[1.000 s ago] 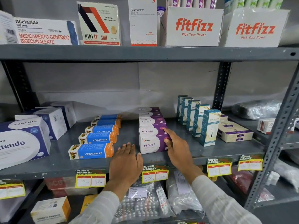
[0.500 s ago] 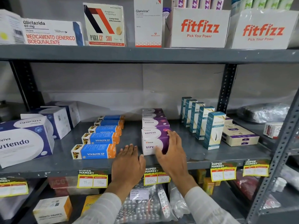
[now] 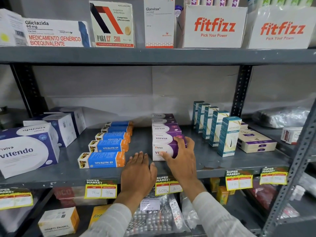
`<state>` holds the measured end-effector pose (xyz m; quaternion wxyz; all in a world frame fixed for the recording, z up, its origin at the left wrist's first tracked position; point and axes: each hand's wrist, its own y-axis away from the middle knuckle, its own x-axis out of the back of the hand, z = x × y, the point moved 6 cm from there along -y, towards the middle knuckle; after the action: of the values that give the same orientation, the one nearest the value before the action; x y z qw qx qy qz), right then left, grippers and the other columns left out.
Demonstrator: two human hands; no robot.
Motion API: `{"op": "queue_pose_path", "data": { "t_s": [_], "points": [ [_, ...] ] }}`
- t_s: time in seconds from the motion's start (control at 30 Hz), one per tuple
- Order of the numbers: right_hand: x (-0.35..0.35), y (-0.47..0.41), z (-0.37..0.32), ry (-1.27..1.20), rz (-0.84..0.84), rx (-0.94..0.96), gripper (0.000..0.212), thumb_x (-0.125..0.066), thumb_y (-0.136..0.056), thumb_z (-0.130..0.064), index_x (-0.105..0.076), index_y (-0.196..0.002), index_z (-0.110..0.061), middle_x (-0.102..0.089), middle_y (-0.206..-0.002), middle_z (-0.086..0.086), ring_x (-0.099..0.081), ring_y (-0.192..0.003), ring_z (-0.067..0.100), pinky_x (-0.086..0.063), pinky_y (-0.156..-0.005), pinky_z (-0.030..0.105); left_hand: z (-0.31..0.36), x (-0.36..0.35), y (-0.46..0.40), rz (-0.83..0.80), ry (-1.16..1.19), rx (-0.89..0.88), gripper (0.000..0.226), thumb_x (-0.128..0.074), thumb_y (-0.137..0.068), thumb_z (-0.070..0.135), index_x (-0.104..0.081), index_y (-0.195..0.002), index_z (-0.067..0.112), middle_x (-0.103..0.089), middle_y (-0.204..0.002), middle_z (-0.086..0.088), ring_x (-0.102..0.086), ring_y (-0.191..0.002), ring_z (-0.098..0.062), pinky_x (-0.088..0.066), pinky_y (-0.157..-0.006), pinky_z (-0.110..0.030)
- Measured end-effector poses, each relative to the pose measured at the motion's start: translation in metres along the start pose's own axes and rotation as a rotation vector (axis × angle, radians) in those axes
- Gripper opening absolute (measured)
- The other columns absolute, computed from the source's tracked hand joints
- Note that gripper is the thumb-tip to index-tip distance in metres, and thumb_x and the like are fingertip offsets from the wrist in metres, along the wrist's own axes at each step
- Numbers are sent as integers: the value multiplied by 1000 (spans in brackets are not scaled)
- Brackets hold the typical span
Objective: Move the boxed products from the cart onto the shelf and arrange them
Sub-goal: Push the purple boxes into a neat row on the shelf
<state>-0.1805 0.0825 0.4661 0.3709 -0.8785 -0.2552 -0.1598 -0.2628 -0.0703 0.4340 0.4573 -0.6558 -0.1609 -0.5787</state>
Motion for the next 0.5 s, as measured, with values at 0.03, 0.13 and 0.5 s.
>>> {"op": "queue_pose_path", "data": {
  "t_s": [0.03,0.13,0.5],
  "points": [
    [3,-2,2,-8,-30,10,69,-81,-78,-50,-50,-136,-29,-34,-146,-2,-53,-118,16,-48,-94,21,0,0,0,-4,-1,-2,65,-21,-101,47,-49,-146,11,-48,-154,-10,-43,-145,-24,-26,-122,-38],
    [12,-11,9,2,-119,29,64,-80,-82,-46,-53,-137,-27,-37,-149,0,-50,-116,11,-47,-99,25,0,1,0,-7,-5,-10,67,-18,-100,47,-46,-148,11,-45,-156,-10,-40,-146,-23,-24,-123,-38],
    [15,-19,16,-9,-181,13,64,-80,-83,-44,-53,-139,-28,-39,-152,-3,-48,-129,14,-43,-96,16,0,-1,0,10,20,-3,77,-8,-95,49,-49,-146,9,-49,-153,-11,-44,-144,-25,-31,-122,-39]
  ]
}}
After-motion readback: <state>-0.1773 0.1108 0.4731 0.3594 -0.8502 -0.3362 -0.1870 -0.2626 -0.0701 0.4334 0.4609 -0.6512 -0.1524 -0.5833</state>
